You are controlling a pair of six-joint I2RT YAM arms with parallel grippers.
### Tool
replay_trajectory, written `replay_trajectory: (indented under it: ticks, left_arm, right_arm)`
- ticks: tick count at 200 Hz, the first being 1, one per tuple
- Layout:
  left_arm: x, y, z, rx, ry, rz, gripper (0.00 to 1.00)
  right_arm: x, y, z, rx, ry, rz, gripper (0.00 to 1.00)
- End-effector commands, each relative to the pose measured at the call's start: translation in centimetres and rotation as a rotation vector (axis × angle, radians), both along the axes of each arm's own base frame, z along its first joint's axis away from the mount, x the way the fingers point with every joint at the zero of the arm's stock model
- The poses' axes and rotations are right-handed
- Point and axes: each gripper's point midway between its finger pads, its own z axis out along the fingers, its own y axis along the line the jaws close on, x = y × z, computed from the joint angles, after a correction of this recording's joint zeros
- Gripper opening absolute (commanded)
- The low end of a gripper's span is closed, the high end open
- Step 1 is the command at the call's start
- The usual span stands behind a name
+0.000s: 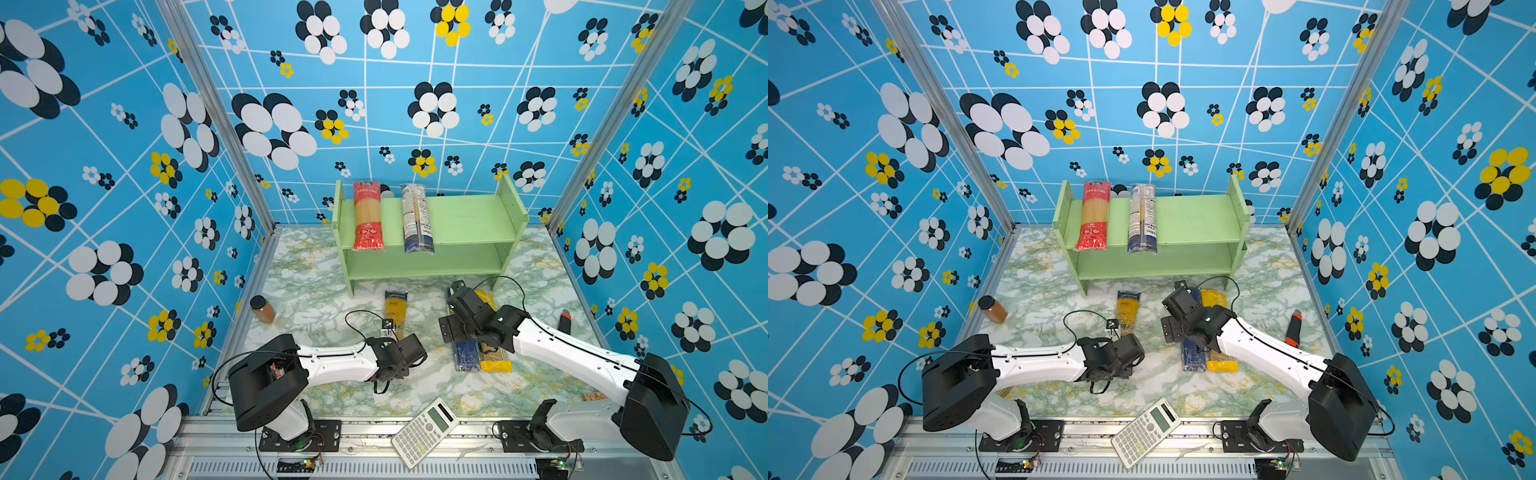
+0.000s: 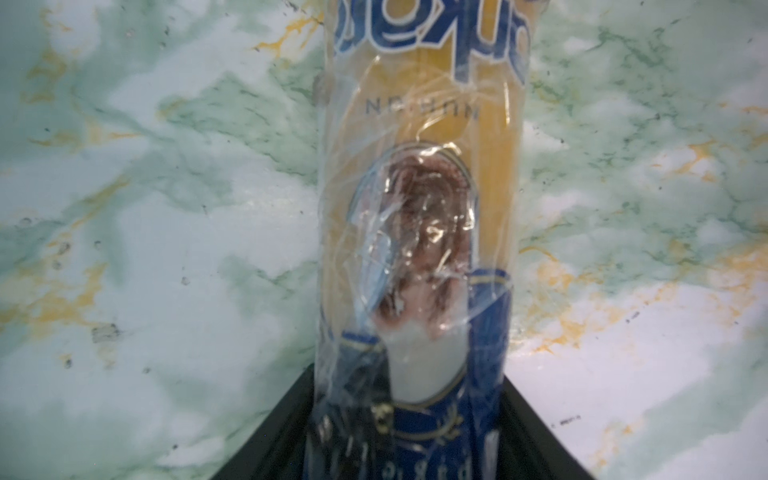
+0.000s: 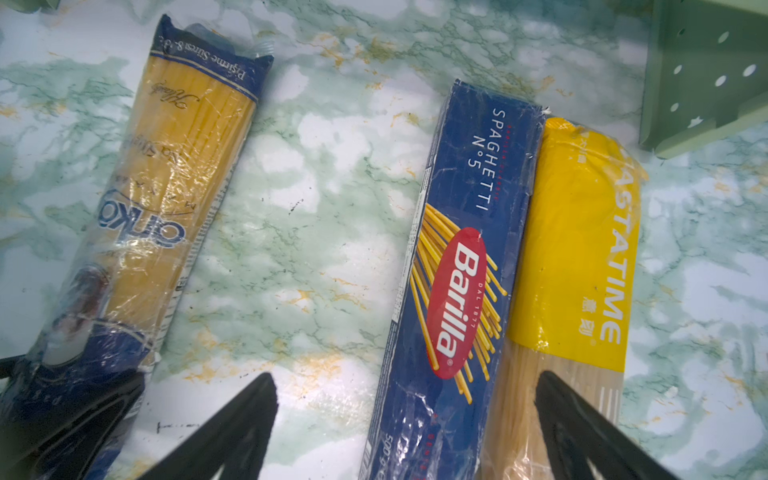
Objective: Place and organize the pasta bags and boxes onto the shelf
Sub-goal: 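Close the left gripper on the anko bag's near end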
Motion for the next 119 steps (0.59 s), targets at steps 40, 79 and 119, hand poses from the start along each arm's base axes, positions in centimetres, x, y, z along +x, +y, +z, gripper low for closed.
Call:
replay_trajectory:
  ticks: [40,79,119]
  left_arm:
    - [-0.2,0.6,0.3,0.032,-0.002,-0.022,0.40]
    - [0.2,-0.1,1.0,0.032,-0.010,-0.053,0.29]
    - [0.4,-0.7,1.4,0.025,-0.013,-0.071,0.12]
  right_arm:
    - [-0.5,-1.1,0.1,-0.016,0.000,-0.005,0.99]
    - [-0.8,-1.8,0.1,-0.020,0.001,-0.015,0.99]
    - [-0.9,-2.4,0.2,-0.020,-0.002,-0.028,0.99]
